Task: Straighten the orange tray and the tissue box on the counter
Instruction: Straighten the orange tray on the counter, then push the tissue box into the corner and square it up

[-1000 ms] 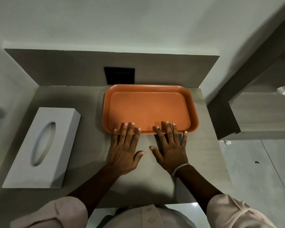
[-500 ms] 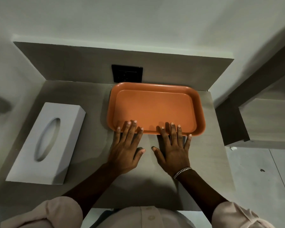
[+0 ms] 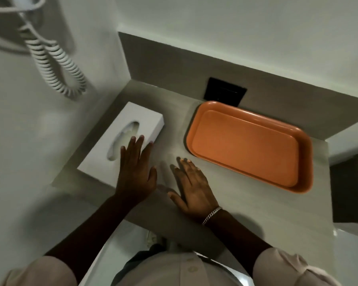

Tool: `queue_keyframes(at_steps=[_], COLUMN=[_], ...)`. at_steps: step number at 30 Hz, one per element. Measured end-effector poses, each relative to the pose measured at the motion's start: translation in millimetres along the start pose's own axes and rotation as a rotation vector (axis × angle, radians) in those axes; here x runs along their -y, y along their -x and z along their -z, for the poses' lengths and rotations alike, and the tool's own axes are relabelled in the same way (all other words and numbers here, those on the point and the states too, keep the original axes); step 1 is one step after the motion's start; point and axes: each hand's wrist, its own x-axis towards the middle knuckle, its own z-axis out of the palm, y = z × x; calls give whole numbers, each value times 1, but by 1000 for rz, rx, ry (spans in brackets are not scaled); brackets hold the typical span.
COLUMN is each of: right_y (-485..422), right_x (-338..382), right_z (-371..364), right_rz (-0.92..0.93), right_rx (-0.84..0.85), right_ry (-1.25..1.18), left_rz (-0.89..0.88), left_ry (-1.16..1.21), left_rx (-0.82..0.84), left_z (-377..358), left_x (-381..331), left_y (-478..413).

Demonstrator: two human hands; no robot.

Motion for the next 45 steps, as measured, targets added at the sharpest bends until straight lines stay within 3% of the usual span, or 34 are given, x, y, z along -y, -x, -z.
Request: queue_keyframes(at_steps=[5,9,18,35,45], right_y=[-32,-48,-47,-54,-60], right_x=[10,14,8,8,14], right_z=[-10,-22,-34,-36,-26], right_rz=[64,58,62,54,41], right_rx=[72,149,142,156,230], right_ry=[122,212,313,263,282], left_rz=[296,391,450,495,460], left_ry=[-108,-167,-209,-211,-158], left_rx=[49,111,90,98,147], left_z=[13,16,11,2,7], left_x=[35,50,58,83,88], left_y=[-6,-11,-24,-100,-98])
